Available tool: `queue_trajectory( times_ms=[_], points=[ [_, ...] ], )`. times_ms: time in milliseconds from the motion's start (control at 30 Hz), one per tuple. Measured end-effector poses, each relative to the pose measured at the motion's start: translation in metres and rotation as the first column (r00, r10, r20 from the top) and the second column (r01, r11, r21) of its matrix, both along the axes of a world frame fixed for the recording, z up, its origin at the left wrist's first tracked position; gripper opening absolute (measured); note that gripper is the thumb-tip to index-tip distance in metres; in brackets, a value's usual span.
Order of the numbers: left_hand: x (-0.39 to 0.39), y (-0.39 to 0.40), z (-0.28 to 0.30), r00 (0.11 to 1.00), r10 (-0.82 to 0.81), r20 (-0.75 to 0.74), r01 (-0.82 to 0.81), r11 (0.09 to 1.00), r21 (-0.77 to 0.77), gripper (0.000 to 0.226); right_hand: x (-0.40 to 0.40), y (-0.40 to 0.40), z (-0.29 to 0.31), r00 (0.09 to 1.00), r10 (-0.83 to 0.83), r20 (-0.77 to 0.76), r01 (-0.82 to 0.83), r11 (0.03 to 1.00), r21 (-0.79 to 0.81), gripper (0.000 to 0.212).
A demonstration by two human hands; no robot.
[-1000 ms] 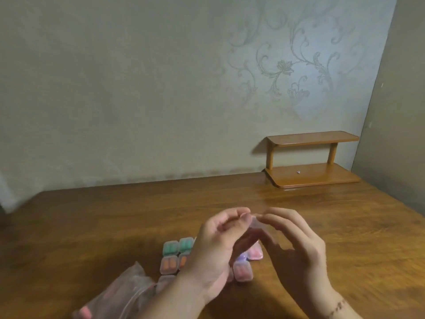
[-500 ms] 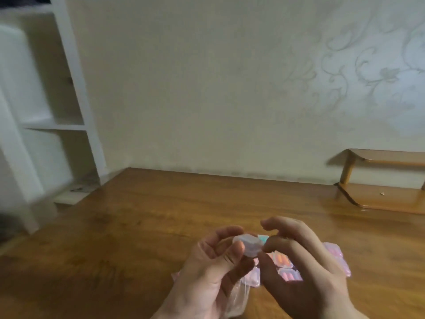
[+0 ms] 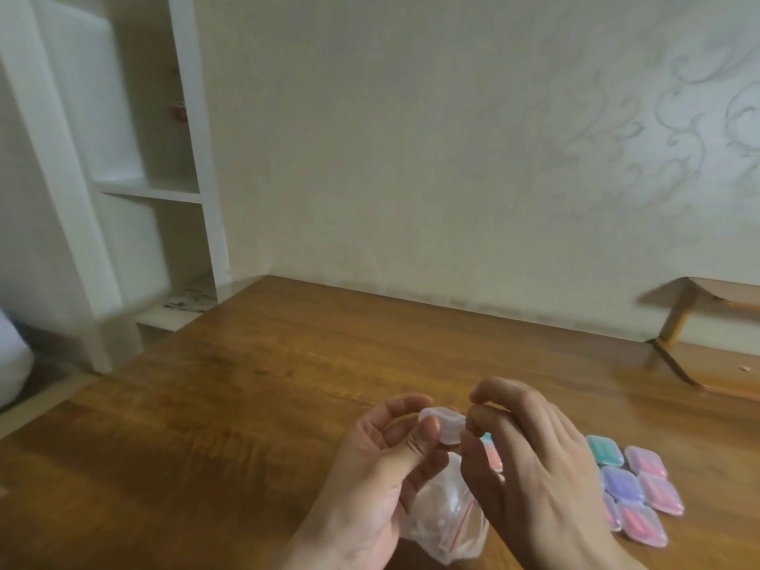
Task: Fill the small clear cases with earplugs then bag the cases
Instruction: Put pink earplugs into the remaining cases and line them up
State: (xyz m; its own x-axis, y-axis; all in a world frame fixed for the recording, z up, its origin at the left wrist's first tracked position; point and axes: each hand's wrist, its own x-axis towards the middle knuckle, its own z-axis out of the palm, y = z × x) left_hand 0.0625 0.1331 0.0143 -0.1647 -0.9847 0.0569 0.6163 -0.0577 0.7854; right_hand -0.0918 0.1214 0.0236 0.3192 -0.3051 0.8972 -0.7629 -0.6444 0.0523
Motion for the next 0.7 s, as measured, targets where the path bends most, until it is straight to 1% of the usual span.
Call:
queue_trajectory(
  times_ms=[33, 67, 133, 200, 267, 300, 333, 400, 433, 500, 533, 567, 600, 633, 667, 700],
  points=[
    [0.001, 0.0, 0.0, 1.0, 0.003, 0.014, -0.003, 1.0, -0.002, 0.041, 0.001, 0.0, -0.001, 1.0, -0.005, 0.005, 0.005, 1.0, 0.017, 0.006],
    [0.001, 0.001, 0.0, 1.0, 0.008, 0.03, -0.008, 1.0, -0.001, 0.041, 0.0, -0.001, -0.002, 1.0, -0.009, 0.013, 0.008, 0.999, 0.035, 0.005],
    [0.005, 0.0, 0.0, 0.995, 0.011, 0.096, -0.008, 1.0, -0.028, 0.055, -0.001, -0.002, -0.006, 0.997, 0.004, 0.075, -0.011, 0.996, 0.086, 0.009],
    [0.01, 0.0, 0.001, 0.972, 0.008, 0.235, 0.015, 0.995, -0.097, 0.062, -0.003, -0.003, -0.008, 0.983, 0.033, 0.179, -0.063, 0.985, 0.161, 0.018],
    [0.012, 0.0, 0.001, 0.9, -0.004, 0.436, 0.079, 0.985, -0.155, 0.06, -0.003, -0.005, -0.01, 0.965, 0.057, 0.257, -0.122, 0.961, 0.249, 0.019],
    [0.011, 0.0, 0.0, 0.866, -0.018, 0.5, 0.118, 0.978, -0.171, 0.059, -0.003, -0.007, -0.011, 0.958, 0.077, 0.275, -0.16, 0.942, 0.295, 0.018],
    [0.01, 0.001, 0.0, 0.848, -0.035, 0.529, 0.151, 0.972, -0.178, 0.058, -0.003, -0.008, -0.013, 0.955, 0.104, 0.277, -0.196, 0.924, 0.33, 0.016],
    [0.011, -0.001, 0.003, 0.855, -0.049, 0.517, 0.165, 0.97, -0.179, 0.055, -0.004, -0.009, -0.013, 0.951, 0.158, 0.264, -0.25, 0.896, 0.366, 0.017],
    [0.012, -0.003, 0.006, 0.872, -0.052, 0.487, 0.145, 0.977, -0.157, 0.053, -0.006, -0.008, -0.012, 0.941, 0.178, 0.289, -0.282, 0.884, 0.374, 0.018],
    [0.02, -0.015, 0.011, 0.912, -0.028, 0.41, 0.063, 0.995, -0.071, 0.048, -0.015, -0.004, -0.005, 0.899, 0.185, 0.397, -0.344, 0.86, 0.378, 0.016],
    [0.024, -0.021, 0.012, 0.921, 0.004, 0.39, 0.005, 1.0, -0.023, 0.044, -0.022, -0.002, -0.001, 0.886, 0.178, 0.428, -0.357, 0.851, 0.385, 0.013],
    [0.029, -0.029, 0.012, 0.927, 0.044, 0.373, -0.055, 0.998, 0.02, 0.039, -0.029, 0.0, 0.002, 0.897, 0.168, 0.408, -0.346, 0.841, 0.416, 0.011],
    [0.034, -0.036, 0.009, 0.939, 0.089, 0.331, -0.116, 0.991, 0.062, 0.032, -0.037, 0.001, 0.004, 0.929, 0.164, 0.331, -0.314, 0.824, 0.472, 0.01],
    [0.037, -0.041, 0.006, 0.953, 0.138, 0.269, -0.175, 0.978, 0.116, 0.026, -0.043, 0.001, 0.004, 0.961, 0.177, 0.211, -0.265, 0.801, 0.536, 0.012],
    [0.038, -0.044, 0.001, 0.962, 0.175, 0.211, -0.213, 0.962, 0.17, 0.023, -0.047, 0.0, 0.001, 0.976, 0.203, 0.08, -0.21, 0.779, 0.591, 0.013],
    [0.039, -0.046, -0.004, 0.963, 0.2, 0.182, -0.236, 0.949, 0.208, 0.023, -0.049, -0.001, -0.003, 0.971, 0.235, -0.034, -0.163, 0.764, 0.625, 0.01]
  ],
)
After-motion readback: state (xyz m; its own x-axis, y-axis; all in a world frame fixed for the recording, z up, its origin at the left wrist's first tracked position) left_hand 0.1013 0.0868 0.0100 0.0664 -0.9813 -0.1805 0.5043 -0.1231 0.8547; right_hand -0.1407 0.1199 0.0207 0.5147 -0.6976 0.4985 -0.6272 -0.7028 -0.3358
